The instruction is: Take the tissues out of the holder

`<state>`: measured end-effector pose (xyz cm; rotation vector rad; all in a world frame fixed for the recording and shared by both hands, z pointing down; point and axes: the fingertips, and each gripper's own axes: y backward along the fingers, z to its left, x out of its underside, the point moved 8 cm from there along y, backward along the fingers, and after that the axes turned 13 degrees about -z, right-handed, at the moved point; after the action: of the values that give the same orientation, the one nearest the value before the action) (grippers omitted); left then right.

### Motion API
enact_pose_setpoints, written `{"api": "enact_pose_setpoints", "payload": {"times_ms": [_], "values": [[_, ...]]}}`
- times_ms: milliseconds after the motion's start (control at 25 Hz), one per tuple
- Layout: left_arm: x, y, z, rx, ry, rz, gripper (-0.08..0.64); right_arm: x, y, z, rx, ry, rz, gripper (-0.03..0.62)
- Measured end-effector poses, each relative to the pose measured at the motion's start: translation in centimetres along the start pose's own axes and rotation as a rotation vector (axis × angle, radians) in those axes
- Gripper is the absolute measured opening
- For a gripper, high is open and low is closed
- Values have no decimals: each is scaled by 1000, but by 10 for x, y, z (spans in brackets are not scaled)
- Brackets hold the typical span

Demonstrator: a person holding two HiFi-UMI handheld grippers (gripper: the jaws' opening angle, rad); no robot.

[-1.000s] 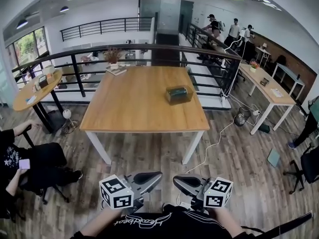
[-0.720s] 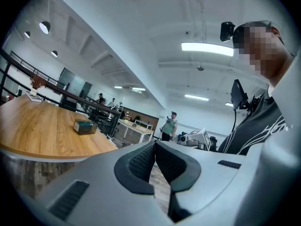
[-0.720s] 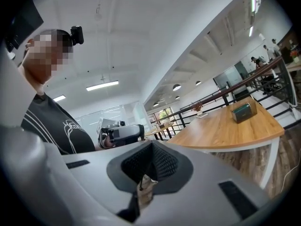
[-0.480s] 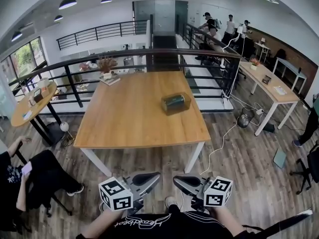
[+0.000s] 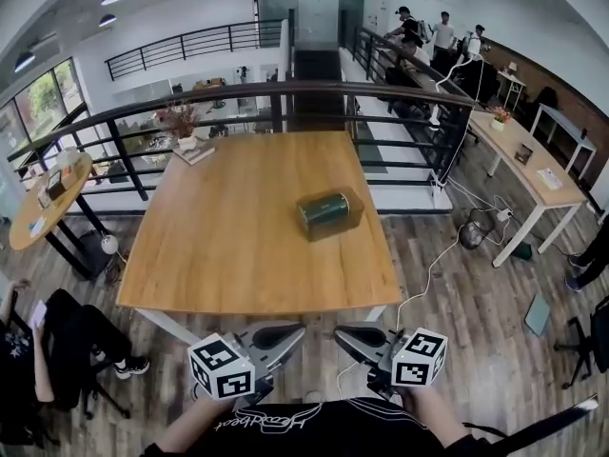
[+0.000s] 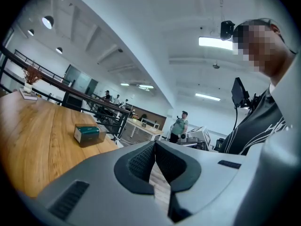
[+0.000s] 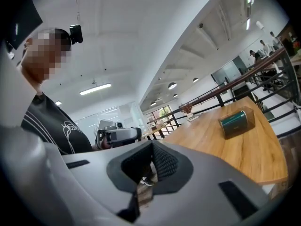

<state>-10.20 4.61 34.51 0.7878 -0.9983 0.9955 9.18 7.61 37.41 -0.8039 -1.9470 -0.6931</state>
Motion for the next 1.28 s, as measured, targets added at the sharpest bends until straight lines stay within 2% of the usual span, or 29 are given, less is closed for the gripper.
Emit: {"api": "enact_pose_setpoints", "payload": {"times_ms": [280,600,960,1280], "values": [[-13,-63,67,-56,19,-21,14,-40,-30,-86,-33,4,33,17],[-21,-90,93,-110,-5,-25,14,-55,-40,-128,-77,0,39,17],[-28,-121,93,-28,-35,9,12,-70,-30,-139,-38,23,-24,17],[-44,-157,122,37,-42,39,14,-89,-28,-165,40,45,-71,17]]}}
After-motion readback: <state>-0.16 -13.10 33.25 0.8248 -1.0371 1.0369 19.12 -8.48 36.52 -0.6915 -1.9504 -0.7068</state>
